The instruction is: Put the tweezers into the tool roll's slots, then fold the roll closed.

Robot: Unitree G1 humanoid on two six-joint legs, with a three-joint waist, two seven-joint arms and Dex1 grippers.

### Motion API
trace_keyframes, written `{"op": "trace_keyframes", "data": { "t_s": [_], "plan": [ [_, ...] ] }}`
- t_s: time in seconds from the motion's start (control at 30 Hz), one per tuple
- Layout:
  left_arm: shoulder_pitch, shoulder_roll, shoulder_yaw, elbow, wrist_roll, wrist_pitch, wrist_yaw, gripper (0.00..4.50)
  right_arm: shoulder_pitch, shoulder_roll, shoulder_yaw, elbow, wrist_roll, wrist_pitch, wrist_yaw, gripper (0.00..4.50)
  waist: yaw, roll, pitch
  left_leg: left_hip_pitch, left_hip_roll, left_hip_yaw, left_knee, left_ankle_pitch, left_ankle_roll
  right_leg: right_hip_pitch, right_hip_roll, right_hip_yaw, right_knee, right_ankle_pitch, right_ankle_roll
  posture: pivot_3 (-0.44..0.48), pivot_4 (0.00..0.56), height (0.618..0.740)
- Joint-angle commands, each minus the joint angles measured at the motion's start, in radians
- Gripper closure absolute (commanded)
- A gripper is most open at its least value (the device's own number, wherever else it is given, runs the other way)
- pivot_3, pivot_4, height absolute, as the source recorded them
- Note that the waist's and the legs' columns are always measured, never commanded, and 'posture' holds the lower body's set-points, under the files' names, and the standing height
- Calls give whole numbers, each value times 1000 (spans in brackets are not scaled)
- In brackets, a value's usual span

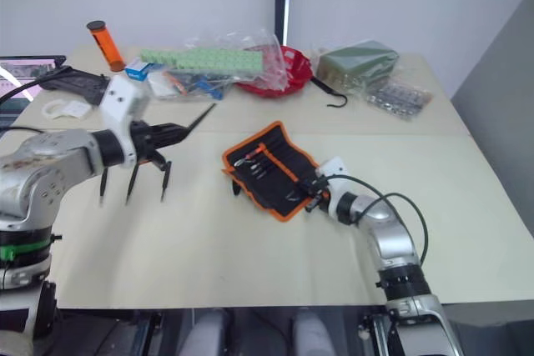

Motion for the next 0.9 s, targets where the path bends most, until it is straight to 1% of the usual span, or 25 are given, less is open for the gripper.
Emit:
{"op": "trace_keyframes", "data": {
  "t_s": [0.03,0.1,0.17,0.23,0.33,0.4,0.47,0.57,0.7,0.9],
  "plan": [
    [-111,-13,-112,9,50,25,-31,4486,34,-14,-7,-2,-23,21,-28,4500,0,0,0,0,0,0,0,0,0,0,0,0,0,0,0,0,150,740],
    [-170,-29,-161,32,52,75,-49,4486,38,-14,-6,-10,-23,23,-36,4500,-1,1,0,-1,0,0,0,0,0,0,0,1,0,-1,2,0,150,740],
    [-239,-59,-233,86,61,73,-114,4486,46,-11,-5,-15,-27,19,-48,4500,-1,1,1,-2,0,0,0,0,0,-2,0,1,0,-1,2,0,150,740],
    [-281,-83,-273,134,61,69,-168,4486,52,-10,-6,-20,-27,18,-57,4500,-1,1,1,-5,0,0,0,0,0,-6,1,0,1,0,1,0,150,740],
    [-363,-143,-383,252,117,94,-201,4486,64,-5,-9,-28,-25,20,-74,4500,2,1,1,-7,0,0,2,0,0,-7,0,0,3,0,1,0,150,740],
    [-391,-179,-416,292,132,108,-215,4486,67,-2,-12,-31,-24,21,-83,4500,2,1,1,-8,-1,0,2,0,0,-7,0,1,3,0,1,0,150,740],
    [-402,-194,-450,303,153,113,-234,4486,67,0,-13,-29,-24,21,-90,4500,0,2,1,-8,-1,0,3,0,0,-8,0,1,3,0,1,0,150,740],
    [-400,-216,-480,324,185,128,-230,4486,64,6,-15,-24,-25,16,-101,4500,0,2,1,-8,-1,0,2,0,0,-8,0,1,4,0,1,0,150,740],
    [-390,-276,-461,364,207,172,-182,4486,64,9,-13,-27,-23,17,-104,4500,2,2,1,-8,-1,0,4,0,1,-8,0,1,6,0,1,0,150,740],
    [-353,-297,-484,366,256,165,-156,4486,62,9,-7,-30,-24,21,-102,4500,-1,2,1,-8,-1,0,5,0,1,-8,0,1,7,0,1,0,150,740]
  ]
}}
